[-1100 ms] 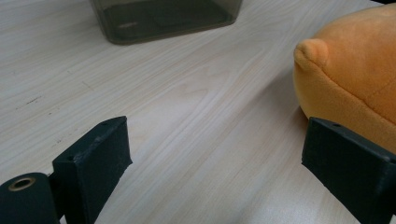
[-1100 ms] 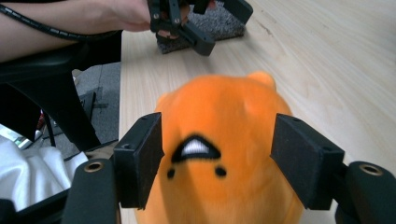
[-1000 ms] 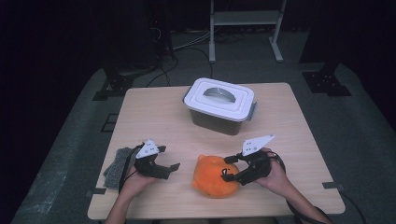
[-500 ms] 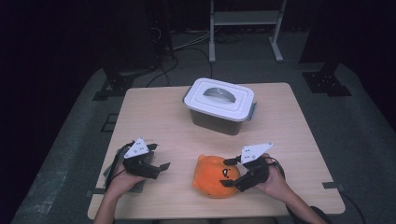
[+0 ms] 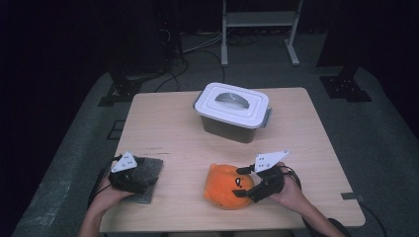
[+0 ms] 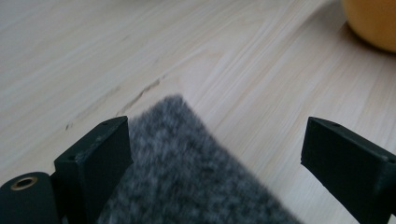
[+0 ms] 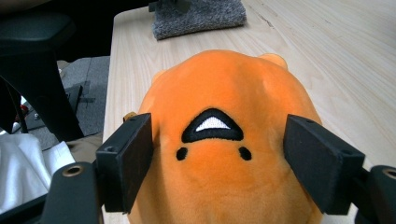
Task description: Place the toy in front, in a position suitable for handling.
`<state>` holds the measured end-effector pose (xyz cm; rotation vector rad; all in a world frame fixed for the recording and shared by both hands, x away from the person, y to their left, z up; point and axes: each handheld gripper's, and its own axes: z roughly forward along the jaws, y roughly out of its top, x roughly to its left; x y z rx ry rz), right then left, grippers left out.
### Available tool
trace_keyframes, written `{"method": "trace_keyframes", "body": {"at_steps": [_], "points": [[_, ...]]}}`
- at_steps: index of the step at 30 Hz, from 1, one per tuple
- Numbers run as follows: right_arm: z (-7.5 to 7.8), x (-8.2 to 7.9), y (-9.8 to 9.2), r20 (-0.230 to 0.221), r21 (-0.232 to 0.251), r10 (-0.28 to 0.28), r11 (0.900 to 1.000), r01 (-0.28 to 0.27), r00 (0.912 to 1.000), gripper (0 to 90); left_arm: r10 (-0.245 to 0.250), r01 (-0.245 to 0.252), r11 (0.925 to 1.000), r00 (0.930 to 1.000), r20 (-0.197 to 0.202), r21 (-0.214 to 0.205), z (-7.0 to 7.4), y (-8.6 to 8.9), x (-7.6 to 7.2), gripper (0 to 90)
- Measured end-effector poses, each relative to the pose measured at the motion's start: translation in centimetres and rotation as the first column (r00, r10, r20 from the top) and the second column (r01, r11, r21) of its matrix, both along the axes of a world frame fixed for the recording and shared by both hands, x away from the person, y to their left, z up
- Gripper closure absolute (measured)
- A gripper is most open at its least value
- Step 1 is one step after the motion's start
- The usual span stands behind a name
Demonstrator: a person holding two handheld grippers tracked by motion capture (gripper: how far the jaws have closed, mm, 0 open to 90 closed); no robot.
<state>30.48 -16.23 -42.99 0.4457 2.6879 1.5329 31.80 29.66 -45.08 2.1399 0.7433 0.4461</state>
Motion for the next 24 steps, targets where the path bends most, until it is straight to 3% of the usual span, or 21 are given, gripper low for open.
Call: {"method": "trace_keyframes", "body": {"at_steps": [6, 10, 12, 20, 22, 24], "points": [[0.0, 0.0, 0.0, -0.003, -0.001, -0.001, 1.0, 0.001, 1.0, 23.7, 0.015, -0.014, 0.9999, 0.9986, -0.052, 0.002, -0.9, 1.1, 0.7, 21.5], [0.0, 0.0, 0.0, -0.001, -0.002, 0.0, 1.0, 0.0, 1.0, 23.7, 0.016, -0.012, 0.999, 0.9967, -0.08, 0.042, -1.5, 0.9, 0.9, 30.9], [0.0, -0.1, 0.0, 0.002, -0.004, -0.001, 1.0, 0.001, 1.0, 23.5, 0.029, -0.023, 0.9977, 0.9947, -0.099, 0.064, -2.1, 0.7, 1.1, 31.0], [0.0, -0.3, 0.1, 0.011, -0.02, -0.005, 0.9998, 0.005, 0.9999, 20.2, 0.034, -0.024, 0.995, 0.9939, -0.105, 0.096, -2.0, 0.2, 1.1, 29.5], [-0.1, -0.3, 0.2, 0.016, -0.028, -0.005, 0.9996, 0.005, 0.9999, 18.1, 0.018, -0.009, 0.9963, 0.9934, -0.113, 0.085, -2.0, 0.3, 1.1, 33.7], [-0.2, -0.3, 0.2, 0.018, -0.034, -0.008, 0.9994, 0.009, 0.9998, 17.4, -0.007, 0.016, 0.9965, 0.9936, -0.112, 0.082, -1.9, 0.2, 0.9, 44.8]]}}
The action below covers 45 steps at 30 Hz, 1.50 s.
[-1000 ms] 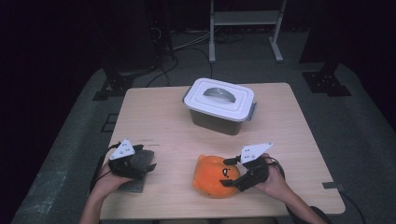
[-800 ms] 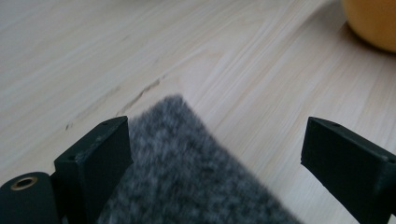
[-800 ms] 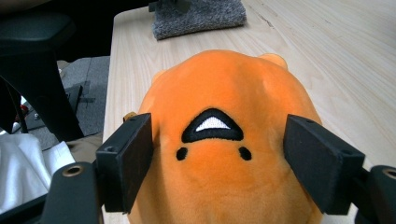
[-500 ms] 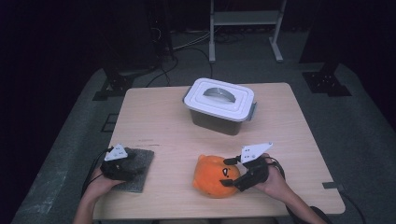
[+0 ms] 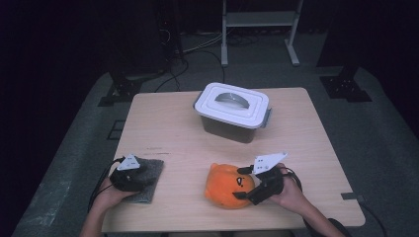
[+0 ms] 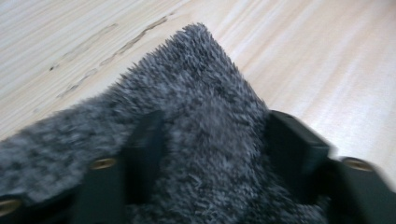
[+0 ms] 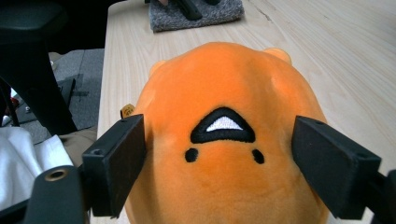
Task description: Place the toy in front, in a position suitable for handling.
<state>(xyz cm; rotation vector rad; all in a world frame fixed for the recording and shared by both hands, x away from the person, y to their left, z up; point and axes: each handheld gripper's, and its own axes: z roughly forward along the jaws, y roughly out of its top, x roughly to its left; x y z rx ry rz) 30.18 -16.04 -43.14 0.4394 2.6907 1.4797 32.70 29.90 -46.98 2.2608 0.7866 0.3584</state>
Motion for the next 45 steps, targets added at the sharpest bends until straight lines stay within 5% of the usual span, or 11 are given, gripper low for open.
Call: {"method": "trace_keyframes", "body": {"at_steps": [6, 10, 14, 18, 21, 23, 24, 30, 34, 37, 45], "points": [[0.0, 0.2, -0.1, -0.015, 0.002, 0.0, 1.0, 0.0, 0.9999, 17.3, -0.031, 0.031, 0.9995, 0.9991, -0.027, -0.002, 0.3, -0.6, -0.2, 70.8], [0.0, 0.2, -0.1, -0.014, 0.005, 0.001, 1.0, 0.0, 0.9999, 17.3, -0.033, 0.031, 0.9991, 0.9984, -0.047, -0.027, 0.4, -0.5, 0.0, 74.1], [-0.1, 0.2, -0.1, -0.019, 0.009, 0.0, 1.0, 0.0, 0.9998, 17.3, -0.05, 0.044, 0.9929, 0.9978, -0.043, -0.111, 0.5, -0.8, -0.1, 75.1], [-0.2, 0.3, -0.1, -0.021, 0.013, 0.002, 0.9999, -0.001, 0.9998, 17.3, -0.108, 0.102, 0.9716, 0.9939, -0.021, -0.214, 1.5, -2.2, -0.1, 75.8], [-0.2, 0.3, -0.1, -0.02, 0.012, 0.002, 0.9999, -0.002, 0.9998, 17.3, -0.167, 0.166, 0.9558, 0.9858, 0.014, -0.243, 2.8, -4.3, -0.1, 75.8], [-0.2, 0.3, -0.1, -0.02, 0.011, 0.003, 0.9999, -0.003, 0.9998, 17.1, -0.224, 0.226, 0.9372, 0.9739, 0.038, -0.266, 3.9, -6.2, -0.1, 75.8], [-0.2, 0.3, 0.0, -0.02, 0.009, 0.003, 1.0, -0.003, 0.9998, 17.0, -0.224, 0.226, 0.9372, 0.9739, 0.038, -0.266, 3.9, -6.2, -0.1, 75.7], [-0.1, 0.4, 0.3, -0.014, 0.0, 0.006, 1.0, -0.006, 0.9999, 16.5, -0.42, 0.437, 0.8536, 0.8995, 0.121, -0.284, 6.6, -13.5, -0.7, 75.6], [-0.1, 0.4, 0.1, -0.028, 0.008, -0.001, 1.0, 0.001, 0.9996, 14.8, -0.488, 0.504, 0.8264, 0.8636, 0.126, -0.251, 7.1, -16.8, -0.8, 75.1], [-0.1, 0.5, -0.1, -0.053, 0.02, -0.01, 0.9997, 0.011, 0.9985, 14.5, -0.509, 0.519, 0.8231, 0.8543, 0.103, -0.231, 6.2, -18.0, -0.8, 74.8], [1.0, 1.1, -0.8, -0.16, 0.036, -0.02, 0.999, 0.026, 0.987, 15.2, -0.484, 0.485, 0.835, 0.872, 0.073, -0.26, 5.2, -17.6, -0.7, 74.9]]}}
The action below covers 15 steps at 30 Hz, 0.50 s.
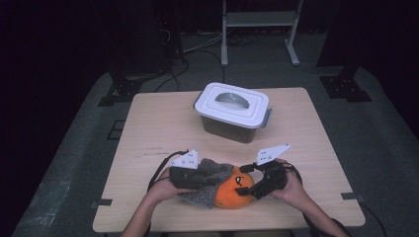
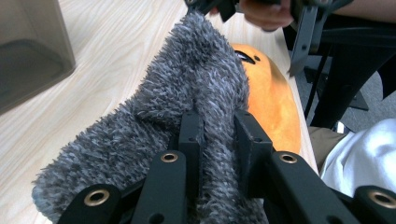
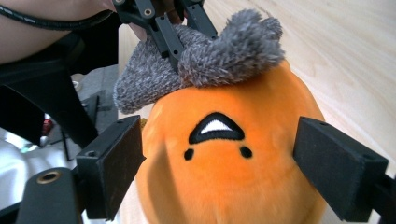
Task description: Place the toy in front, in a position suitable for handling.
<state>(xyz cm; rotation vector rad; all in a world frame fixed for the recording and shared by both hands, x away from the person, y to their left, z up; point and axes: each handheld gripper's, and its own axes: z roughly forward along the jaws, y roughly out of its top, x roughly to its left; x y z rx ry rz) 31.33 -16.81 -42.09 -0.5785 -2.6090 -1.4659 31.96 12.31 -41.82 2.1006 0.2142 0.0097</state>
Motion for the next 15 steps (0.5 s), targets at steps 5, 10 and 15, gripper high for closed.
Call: {"method": "trace_keyframes", "body": {"at_steps": [5, 10, 15], "points": [[0.2, -0.2, -0.6, -0.022, -0.036, -0.013, 0.9993, 0.013, 0.9997, 15.2, 0.004, -0.004, 1.0, 1.0, 0.001, -0.002, 0.0, 0.0, 0.0, 74.7], [-0.1, -1.4, -1.6, -0.003, -0.071, -0.043, 0.9966, 0.043, 0.9991, 15.1, 0.012, -0.012, 0.9999, 0.9999, 0.0, -0.003, 0.0, 0.0, 0.0, 74.8], [-1.1, -2.0, -1.5, 0.001, -0.085, -0.071, 0.9939, 0.07, 0.9975, 13.6, 0.021, -0.021, 0.9997, 0.9997, -0.015, -0.009, 0.0, 0.0, 0.1, 74.8]]}}
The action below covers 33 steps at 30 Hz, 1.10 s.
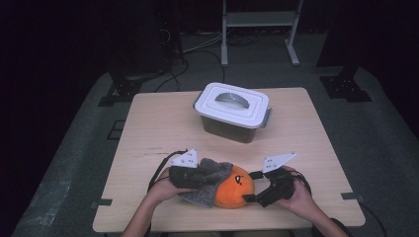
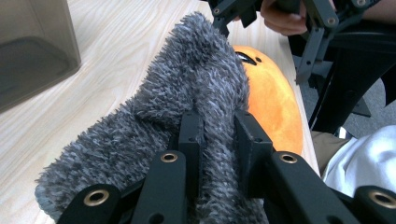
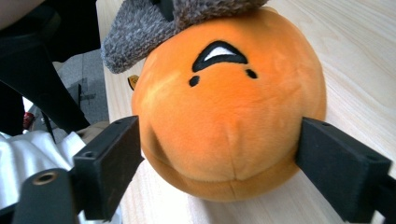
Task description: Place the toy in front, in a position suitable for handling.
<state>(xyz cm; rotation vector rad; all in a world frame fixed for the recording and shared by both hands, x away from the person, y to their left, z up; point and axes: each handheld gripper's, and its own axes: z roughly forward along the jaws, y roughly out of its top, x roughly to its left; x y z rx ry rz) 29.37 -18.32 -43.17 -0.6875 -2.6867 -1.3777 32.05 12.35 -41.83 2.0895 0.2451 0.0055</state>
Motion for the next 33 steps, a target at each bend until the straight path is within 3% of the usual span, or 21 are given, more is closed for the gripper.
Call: {"method": "trace_keyframes", "body": {"at_steps": [7, 10, 13, 15, 20, 25, 29, 33], "points": [[0.1, 1.4, 1.5, 0.052, -0.031, 0.032, 0.999, -0.03, 0.9981, 13.6, -0.047, 0.048, 0.9983, 0.9985, -0.029, 0.032, 0.5, 0.3, -0.5, 75.0], [0.1, 2.0, 2.2, 0.05, -0.027, 0.051, 0.9984, -0.05, 0.9974, 12.9, -0.052, 0.053, 0.9978, 0.9985, -0.015, 0.04, 0.8, 0.2, -0.7, 74.9], [-0.1, 1.7, 2.5, 0.067, -0.031, 0.058, 0.998, -0.056, 0.9961, 13.2, -0.056, 0.055, 0.9983, 0.9984, 0.009, 0.019, 1.3, -0.4, -0.9, 75.0], [-0.2, 1.4, 2.3, 0.072, -0.036, 0.046, 0.9984, -0.044, 0.9963, 13.8, -0.057, 0.056, 0.998, 0.9982, 0.019, 0.03, 1.3, -0.7, -0.8, 75.0], [-0.5, 0.9, 1.8, 0.07, -0.024, 0.03, 0.9993, -0.028, 0.9971, 14.4, -0.022, 0.02, 0.9968, 0.9993, 0.031, 0.077, 1.1, 0.3, -0.5, 74.9], [-0.4, 0.1, 1.9, 0.097, -0.041, 0.039, 0.9985, -0.035, 0.9945, 14.2, 0.041, -0.042, 0.9942, 0.9991, 0.003, 0.1, 0.3, 2.4, 0.0, 74.9], [-0.4, -0.2, 2.1, 0.107, -0.058, 0.03, 0.998, -0.024, 0.9938, 13.8, 0.021, -0.021, 0.998, 0.9997, 0.008, 0.06, 0.7, 2.0, -0.2, 74.9], [-0.4, -0.4, 2.2, 0.115, -0.066, 0.029, 0.9976, -0.022, 0.993, 13.5, -0.05, 0.05, 0.9986, 0.9978, 0.042, 0.015, 2.0, -0.3, -1.1, 74.8]]}}
